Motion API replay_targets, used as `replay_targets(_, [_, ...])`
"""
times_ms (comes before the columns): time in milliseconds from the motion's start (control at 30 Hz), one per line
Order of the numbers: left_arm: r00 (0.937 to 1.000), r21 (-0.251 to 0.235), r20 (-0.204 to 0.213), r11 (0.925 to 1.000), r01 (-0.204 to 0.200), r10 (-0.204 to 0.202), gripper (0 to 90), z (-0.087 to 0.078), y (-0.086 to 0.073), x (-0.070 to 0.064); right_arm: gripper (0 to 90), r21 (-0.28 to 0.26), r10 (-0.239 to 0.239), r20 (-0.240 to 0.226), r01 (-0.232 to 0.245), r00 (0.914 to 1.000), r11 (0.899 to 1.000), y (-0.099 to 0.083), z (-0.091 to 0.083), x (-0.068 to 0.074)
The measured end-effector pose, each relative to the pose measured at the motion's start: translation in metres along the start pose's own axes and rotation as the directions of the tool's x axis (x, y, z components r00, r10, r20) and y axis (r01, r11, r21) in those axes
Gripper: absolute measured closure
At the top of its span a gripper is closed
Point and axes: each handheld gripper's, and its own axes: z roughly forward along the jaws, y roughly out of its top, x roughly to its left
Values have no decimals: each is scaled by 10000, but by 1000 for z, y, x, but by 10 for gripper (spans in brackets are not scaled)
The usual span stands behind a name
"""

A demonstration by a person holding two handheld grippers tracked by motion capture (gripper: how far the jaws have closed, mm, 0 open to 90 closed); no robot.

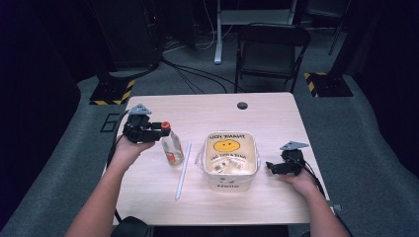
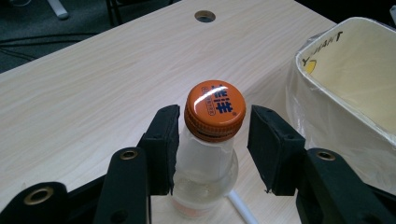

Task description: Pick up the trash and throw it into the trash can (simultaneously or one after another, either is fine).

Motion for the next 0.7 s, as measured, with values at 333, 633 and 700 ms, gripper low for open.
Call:
replay_targets(333, [9999, 106, -128, 9999, -59, 60, 572, 8, 3, -1, 62, -1, 6, -29, -6, 10000, 10000, 0, 0, 0])
replay_targets(633, [9991, 108, -313, 9996, -266, 269, 599, 12, 5, -2, 62, 15, 7, -53, -7, 10000, 10000, 0, 0, 0])
replay_targets(700, [9986, 106, -369, 9993, -363, 367, 605, 12, 5, -3, 62, 5, -14, -55, 14, 10000, 10000, 0, 0, 0])
